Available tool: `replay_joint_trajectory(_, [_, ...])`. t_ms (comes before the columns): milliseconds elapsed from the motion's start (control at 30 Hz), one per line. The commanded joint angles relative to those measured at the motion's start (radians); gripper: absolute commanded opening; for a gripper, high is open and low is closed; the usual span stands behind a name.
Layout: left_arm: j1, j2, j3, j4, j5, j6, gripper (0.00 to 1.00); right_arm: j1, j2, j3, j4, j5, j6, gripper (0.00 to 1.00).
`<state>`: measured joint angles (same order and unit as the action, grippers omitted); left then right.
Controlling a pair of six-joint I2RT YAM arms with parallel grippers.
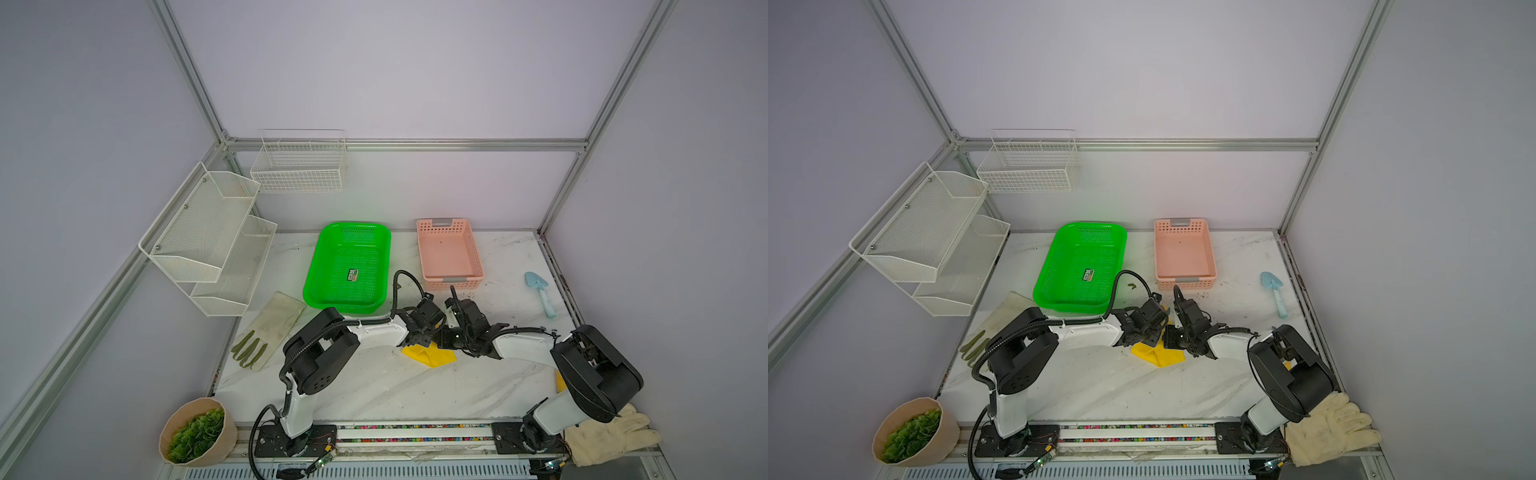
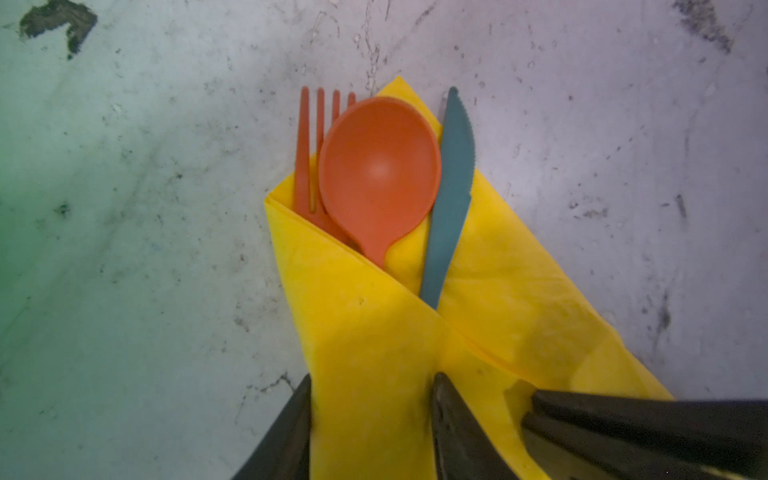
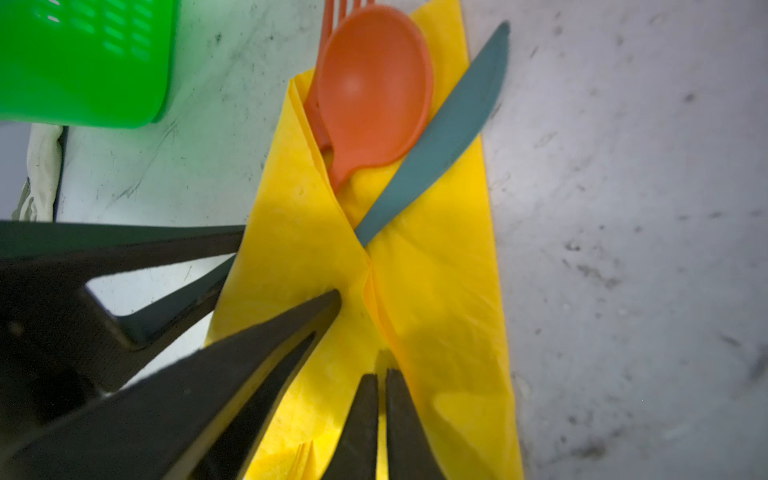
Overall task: Place the utensils on the paper napkin and roll it up
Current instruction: 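Lower both grippers onto the napkin's near end and grip it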
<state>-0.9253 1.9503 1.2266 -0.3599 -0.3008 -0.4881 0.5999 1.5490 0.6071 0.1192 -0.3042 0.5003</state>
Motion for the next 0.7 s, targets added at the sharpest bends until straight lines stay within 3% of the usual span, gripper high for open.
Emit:
replay_joint_trajectory(0, [-0.001,0.016,0.054,-0.021,-0.024,-0.004,0.41,0.0,0.009,-0.036,-0.096,0.001,-0.003,0.11])
replay_joint_trajectory(367, [0.0,0.021,0.05,-0.034,-0.038,-0.014,0.4,0.0,0.015,-0.037,-0.095,0.001,-0.006,0.11])
replay_joint_trajectory(667, [0.01,0.025,0.042,-0.053,-0.06,-0.017,0.45,-0.002,0.019,-0.04,-0.096,-0.004,-0.007,0.11])
